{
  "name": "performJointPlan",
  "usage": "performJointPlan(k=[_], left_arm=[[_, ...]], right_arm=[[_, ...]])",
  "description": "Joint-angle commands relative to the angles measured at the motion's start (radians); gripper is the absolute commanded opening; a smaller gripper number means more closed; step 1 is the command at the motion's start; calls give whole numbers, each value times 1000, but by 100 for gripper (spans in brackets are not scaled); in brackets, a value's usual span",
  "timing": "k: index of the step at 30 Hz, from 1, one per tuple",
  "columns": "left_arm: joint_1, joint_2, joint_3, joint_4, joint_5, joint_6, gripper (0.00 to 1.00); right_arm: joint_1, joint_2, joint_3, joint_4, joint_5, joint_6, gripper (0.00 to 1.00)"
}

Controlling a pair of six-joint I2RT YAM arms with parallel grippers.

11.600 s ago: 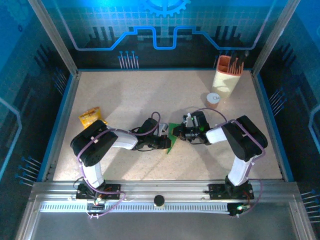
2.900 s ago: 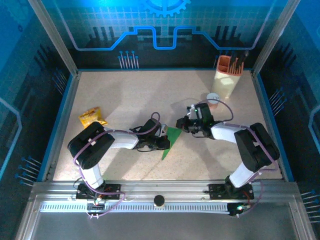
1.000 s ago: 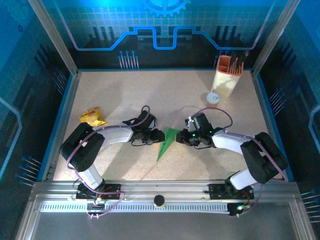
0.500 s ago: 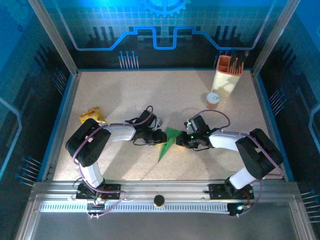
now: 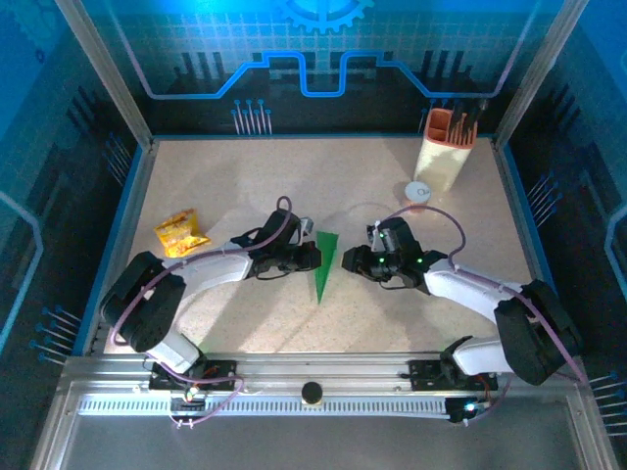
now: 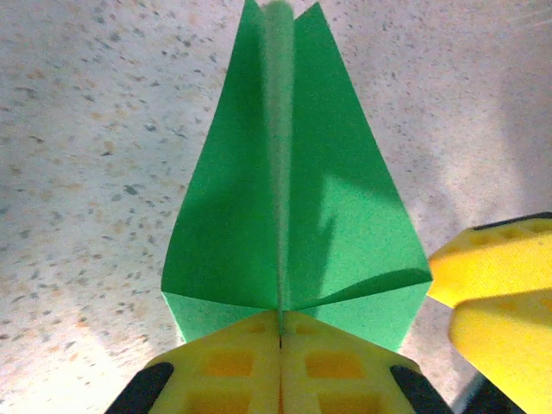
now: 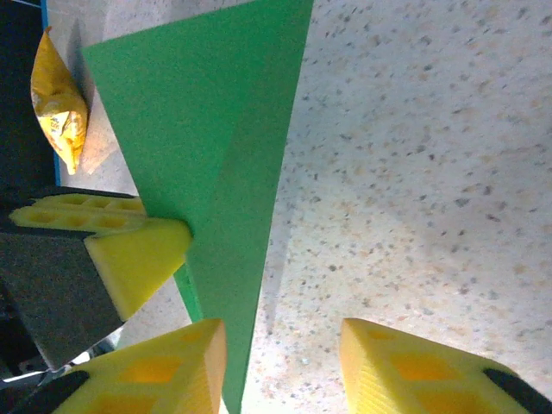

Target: Fold a paper plane with a square sheet of paper (pick it up from the middle)

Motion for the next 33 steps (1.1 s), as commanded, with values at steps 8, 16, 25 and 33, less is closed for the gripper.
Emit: performJointPlan(k=[8,16,25,33], left_arm=[[-70,-6,55,-129,-171,29,8],[-80,-3,44,-155,-192,20,10],[-80,35,15,-127,-118,-18,27],[-80,21,2,-128,-111,-13,41]], right_arm=[[80,178,142,-67,21,58,42],[83,262,141,6,-14,55,17],[63,323,80,169,-102,73,9],[38,317,46,185,-111,62,8]])
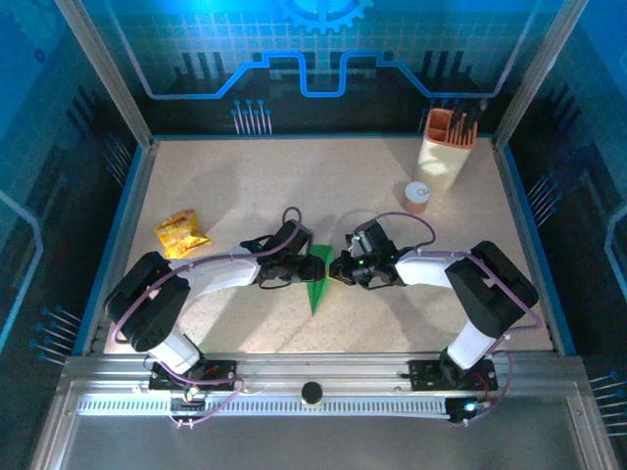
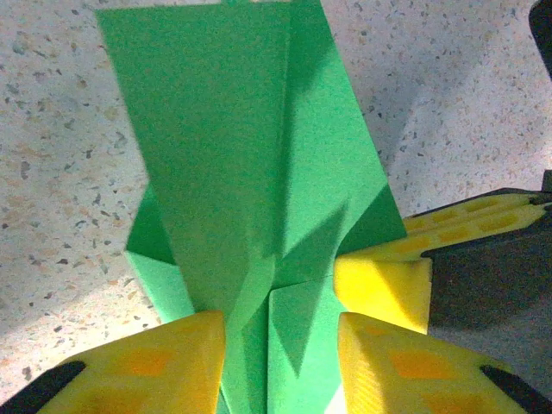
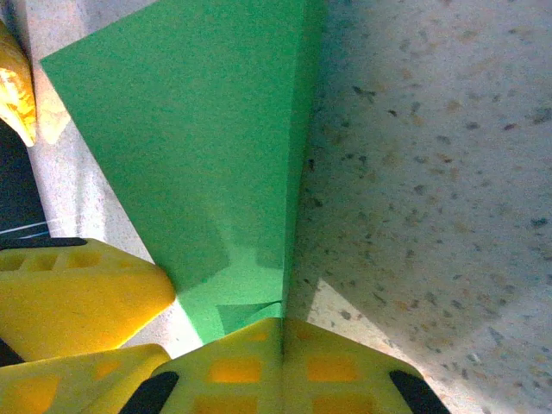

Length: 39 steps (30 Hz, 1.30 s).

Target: Fold a paper plane with a square sheet of paper (pick it up from the middle)

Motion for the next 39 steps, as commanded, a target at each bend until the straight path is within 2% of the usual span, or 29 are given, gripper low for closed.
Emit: performJointPlan(k=[1,10,15,21,25,29,32,37,39], left_arm=[[-6,-5,-10,-3,30,3,42],[-19,17,-9,-10,49,14,47],[-27,-4,-21,-28,6,16,49],[-31,-87,-63,-12,-65,-8,59],[-31,-68,-70,4,-44,-17,60],[-34,-26,-61,44,23,0,58],[-42,-41,-69,68,20,4,55],[-49,-61,-61,47,-24,12,50],[-58,-88,-72,51,-60,15,53]], right_arm=[[-13,5,-10,21,-24,-3,8],[-20,6,-7,12,-23,-11,8],[-20,0,-8,1,-18,-15,8],[-27,-10,-10,-28,-7,-29,8],[-32,-12,-14,-38,0,-30,8],[-33,-18,-19,-33,-1,-28,8],[-34,-19,-13,-41,-3,-31,8],[-35,-20,-10,-45,-4,-31,8],[-35,-22,-8,-44,-6,-31,9]])
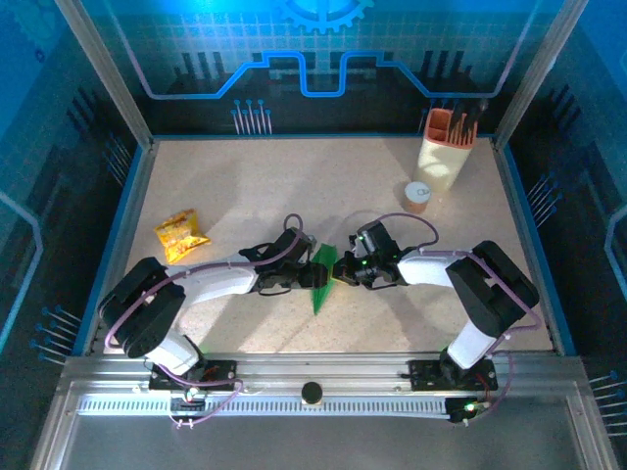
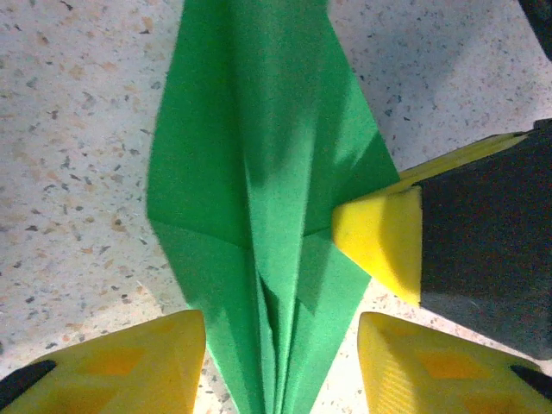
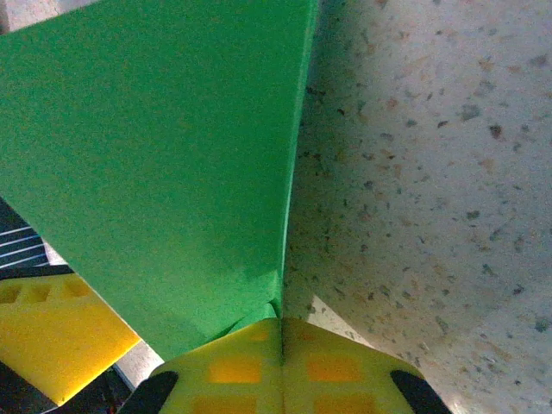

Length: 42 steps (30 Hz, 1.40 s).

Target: Fold a paper plane with a square sheet of paper (pick it up from the middle)

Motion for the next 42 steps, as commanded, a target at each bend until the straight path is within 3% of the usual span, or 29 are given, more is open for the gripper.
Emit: performJointPlan(k=[1,9,17,27,42], left_arm=[[-14,-53,-15,11,-30,10,54],[-14,8,15,14,45,29,48],[-14,77,47,-3,49,35,45],[-13,114,64,-11,58,50,27],[-17,161,90,-32,76,68,24]], right_arm=[[-13,-23,1,-19,1,-15,8],[-13,-24,6,-24,2,-15,9],[-14,-21,9,-18,-5,-12,9],[-13,-15,11,-18,-8,-8,9],[-15,-11,15,-20,-10,-10,10]])
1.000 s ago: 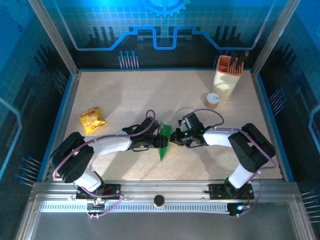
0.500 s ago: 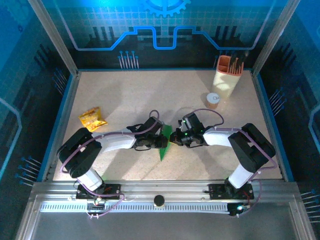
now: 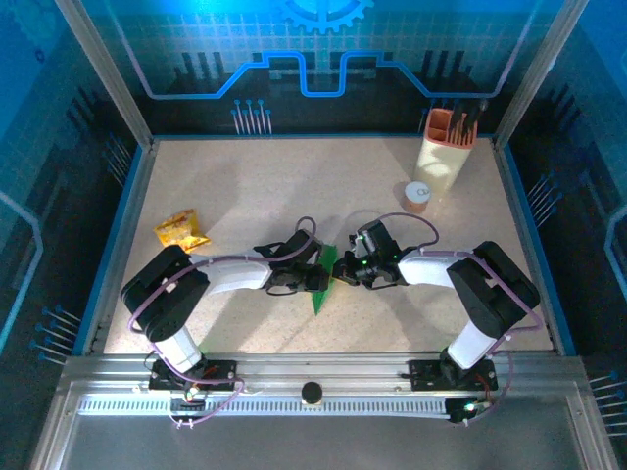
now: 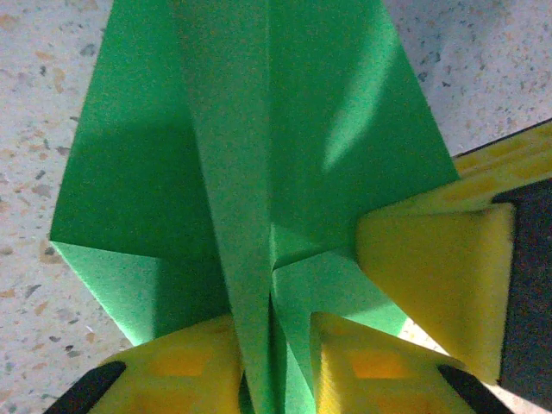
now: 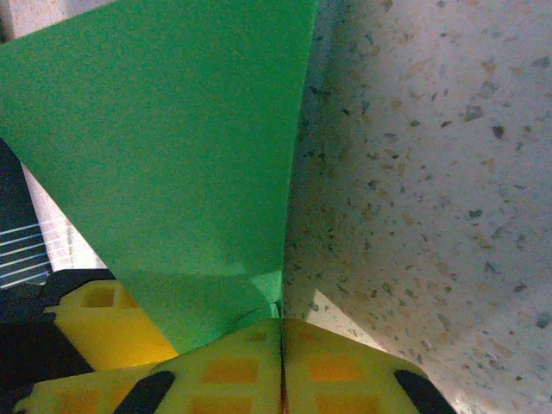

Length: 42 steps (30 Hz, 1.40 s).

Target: Fold a paper plane with a square sheet of paper (pick it up from the middle)

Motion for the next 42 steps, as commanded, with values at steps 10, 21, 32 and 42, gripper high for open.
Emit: performJointPlan(k=[10,21,32,42], left_arm=[[-12,13,36,-73,-26,25,12],[-14,-8,177,-392,-356,-59,7],[-15,105,269,-484,-415,-64,8],[-15,120,246,-458,-401,-78,10]], right_arm=[[-27,-48,14,-20,-16,-19,24],[-139,-255,-21,-274,94,-128,36],[-162,-313,-69,-285,99,-125,36],[-162,-301,-79,-266,91,-118,36]])
